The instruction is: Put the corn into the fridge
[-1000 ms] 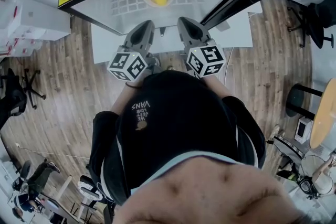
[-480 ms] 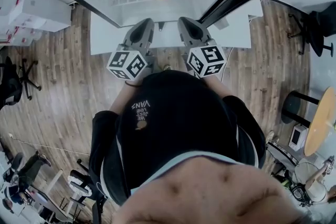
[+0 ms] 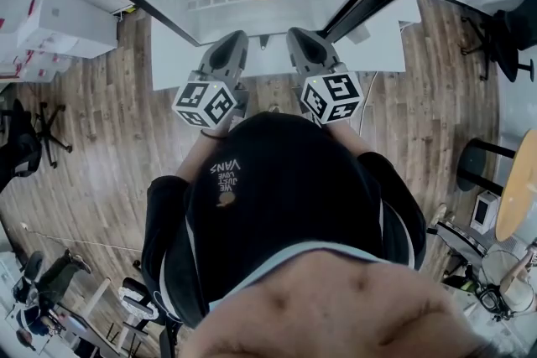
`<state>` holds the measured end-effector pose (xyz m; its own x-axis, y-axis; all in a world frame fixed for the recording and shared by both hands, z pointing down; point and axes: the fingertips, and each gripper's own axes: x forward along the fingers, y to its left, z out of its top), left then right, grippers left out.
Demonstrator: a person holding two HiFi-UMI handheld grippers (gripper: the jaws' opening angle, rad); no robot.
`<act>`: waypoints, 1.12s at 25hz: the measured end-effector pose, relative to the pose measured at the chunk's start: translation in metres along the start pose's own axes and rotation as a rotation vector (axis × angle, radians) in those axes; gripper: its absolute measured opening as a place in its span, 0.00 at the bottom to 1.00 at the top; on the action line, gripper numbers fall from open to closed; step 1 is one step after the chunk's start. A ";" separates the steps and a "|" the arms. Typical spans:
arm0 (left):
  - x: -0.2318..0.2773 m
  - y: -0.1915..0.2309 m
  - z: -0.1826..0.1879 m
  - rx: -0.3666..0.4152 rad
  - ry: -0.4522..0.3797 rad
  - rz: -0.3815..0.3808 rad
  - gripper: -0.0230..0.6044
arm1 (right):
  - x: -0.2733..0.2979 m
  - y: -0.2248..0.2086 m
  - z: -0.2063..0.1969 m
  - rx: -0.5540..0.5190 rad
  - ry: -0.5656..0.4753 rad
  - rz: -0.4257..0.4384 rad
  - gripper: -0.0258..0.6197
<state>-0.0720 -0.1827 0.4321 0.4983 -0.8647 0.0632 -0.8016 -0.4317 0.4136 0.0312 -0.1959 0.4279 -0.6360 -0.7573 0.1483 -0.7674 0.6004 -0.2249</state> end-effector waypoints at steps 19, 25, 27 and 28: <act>-0.033 -0.005 -0.009 -0.005 0.045 -0.068 0.07 | -0.028 0.032 -0.013 0.012 -0.003 -0.092 0.07; -0.044 -0.007 -0.009 -0.003 0.049 -0.066 0.06 | -0.032 0.042 -0.015 0.012 -0.009 -0.094 0.07; -0.046 -0.008 -0.010 -0.001 0.050 -0.067 0.06 | -0.034 0.044 -0.015 0.011 -0.011 -0.096 0.07; -0.047 -0.008 -0.010 0.002 0.050 -0.068 0.06 | -0.035 0.045 -0.015 0.011 -0.012 -0.097 0.07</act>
<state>-0.0856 -0.1356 0.4345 0.5676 -0.8194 0.0807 -0.7659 -0.4895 0.4168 0.0179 -0.1386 0.4273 -0.5576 -0.8148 0.1587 -0.8244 0.5212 -0.2206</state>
